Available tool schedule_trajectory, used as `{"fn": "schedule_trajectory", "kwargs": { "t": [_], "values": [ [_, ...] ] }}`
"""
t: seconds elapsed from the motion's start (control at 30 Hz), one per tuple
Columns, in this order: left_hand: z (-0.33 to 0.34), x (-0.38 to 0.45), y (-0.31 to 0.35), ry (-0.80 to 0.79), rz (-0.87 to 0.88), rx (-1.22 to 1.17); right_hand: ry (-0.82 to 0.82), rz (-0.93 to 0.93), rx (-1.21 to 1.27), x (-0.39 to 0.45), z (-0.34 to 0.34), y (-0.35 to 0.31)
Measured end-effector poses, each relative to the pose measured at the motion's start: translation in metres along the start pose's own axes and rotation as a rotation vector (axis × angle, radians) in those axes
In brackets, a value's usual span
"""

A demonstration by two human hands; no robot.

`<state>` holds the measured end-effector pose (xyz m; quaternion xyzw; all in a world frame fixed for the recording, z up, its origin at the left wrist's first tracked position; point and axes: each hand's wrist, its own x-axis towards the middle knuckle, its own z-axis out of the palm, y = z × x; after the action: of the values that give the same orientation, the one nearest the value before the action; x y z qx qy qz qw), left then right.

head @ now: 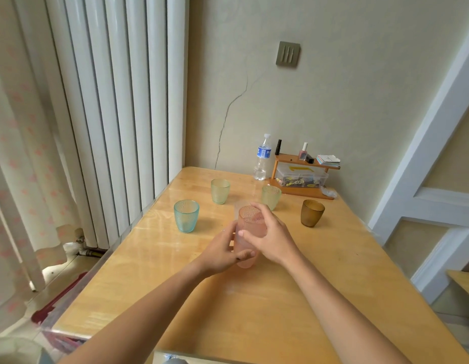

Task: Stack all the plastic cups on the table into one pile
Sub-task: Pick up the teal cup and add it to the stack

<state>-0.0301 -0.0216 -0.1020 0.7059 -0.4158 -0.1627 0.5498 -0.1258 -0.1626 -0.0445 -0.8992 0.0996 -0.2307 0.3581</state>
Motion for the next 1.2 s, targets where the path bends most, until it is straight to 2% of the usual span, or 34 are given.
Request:
{"fn": "schedule_trajectory", "kwargs": {
  "t": [0.07, 0.13, 0.23, 0.33, 0.4, 0.53, 0.63, 0.73, 0.8, 0.9, 1.1, 1.2],
  "values": [
    [-0.005, -0.001, -0.003, -0.021, 0.005, 0.023, 0.037, -0.010, 0.025, -0.001, 0.004, 0.005],
    [-0.014, -0.003, -0.006, 0.036, 0.024, 0.043, 0.054, -0.015, 0.019, 0.001, 0.006, 0.009],
    [-0.034, -0.001, -0.010, 0.304, 0.070, 0.115, 0.064, -0.020, 0.020, 0.004, 0.008, 0.014],
    [-0.055, 0.006, -0.016, 0.611, 0.064, 0.318, 0.090, -0.017, 0.055, 0.006, 0.012, 0.018],
    [-0.069, 0.013, -0.025, 0.710, -0.011, 0.440, 0.120, -0.022, 0.080, 0.006, 0.017, 0.021],
    [-0.089, 0.021, -0.047, 0.664, -0.250, 0.442, 0.192, -0.030, 0.149, 0.002, 0.030, 0.024],
    [-0.096, 0.022, -0.060, 0.555, -0.275, 0.322, 0.220, -0.023, 0.176, 0.000, 0.038, 0.024],
    [-0.093, 0.023, -0.059, 0.619, -0.271, 0.307, 0.228, -0.028, 0.184, 0.001, 0.039, 0.024],
    [-0.082, 0.024, -0.044, 0.691, -0.228, 0.264, 0.231, -0.038, 0.188, 0.002, 0.039, 0.025],
    [-0.065, 0.029, -0.008, 0.729, -0.060, 0.209, 0.234, -0.045, 0.194, 0.002, 0.040, 0.025],
    [-0.042, 0.042, 0.059, 0.670, 0.222, 0.095, 0.211, 0.017, 0.193, 0.001, 0.042, 0.026],
    [-0.032, 0.045, 0.077, 0.583, 0.279, 0.103, 0.200, 0.066, 0.189, 0.002, 0.041, 0.026]
  ]
}}
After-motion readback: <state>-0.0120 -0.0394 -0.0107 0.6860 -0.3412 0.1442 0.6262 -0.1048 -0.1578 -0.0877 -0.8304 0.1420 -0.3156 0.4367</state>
